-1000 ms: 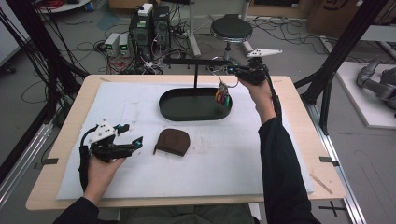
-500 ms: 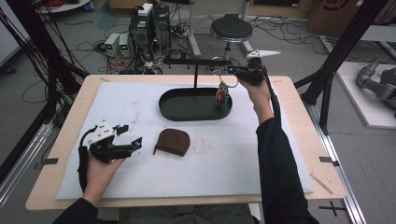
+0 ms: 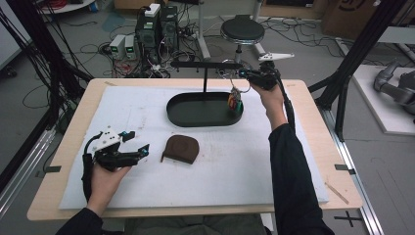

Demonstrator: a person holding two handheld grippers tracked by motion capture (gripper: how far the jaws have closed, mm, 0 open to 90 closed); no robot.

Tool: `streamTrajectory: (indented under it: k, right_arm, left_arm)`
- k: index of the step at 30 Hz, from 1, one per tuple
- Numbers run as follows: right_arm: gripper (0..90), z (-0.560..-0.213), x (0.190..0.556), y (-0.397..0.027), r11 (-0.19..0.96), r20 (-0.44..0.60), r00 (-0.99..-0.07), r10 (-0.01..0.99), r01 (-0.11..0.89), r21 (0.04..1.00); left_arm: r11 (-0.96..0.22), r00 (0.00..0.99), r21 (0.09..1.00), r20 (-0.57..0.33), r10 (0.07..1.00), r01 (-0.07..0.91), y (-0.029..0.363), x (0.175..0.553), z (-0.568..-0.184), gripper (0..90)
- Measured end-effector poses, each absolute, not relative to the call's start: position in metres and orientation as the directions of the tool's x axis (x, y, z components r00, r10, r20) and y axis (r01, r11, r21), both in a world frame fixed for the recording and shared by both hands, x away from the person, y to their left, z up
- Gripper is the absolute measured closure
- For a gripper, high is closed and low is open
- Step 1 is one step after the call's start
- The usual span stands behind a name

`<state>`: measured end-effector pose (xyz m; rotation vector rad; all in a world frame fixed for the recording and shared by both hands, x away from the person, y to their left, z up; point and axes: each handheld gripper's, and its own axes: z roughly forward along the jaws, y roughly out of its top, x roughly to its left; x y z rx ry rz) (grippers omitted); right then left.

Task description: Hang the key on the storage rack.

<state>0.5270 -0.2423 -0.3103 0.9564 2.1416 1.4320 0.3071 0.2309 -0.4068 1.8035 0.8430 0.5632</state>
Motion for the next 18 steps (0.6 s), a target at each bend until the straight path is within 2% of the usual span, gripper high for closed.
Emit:
streamTrajectory:
  k: [18]
  right_arm:
    - [85.2, -0.3125, 0.5271, -0.2429, 0.251, 0.046, -0.673, 0.738, 0.338, 0.907]
  left_arm:
    - [-0.234, 0.652, 0.929, -0.009, 0.758, 0.286, 0.2298, 0.3064, -0.4069, 25.9]
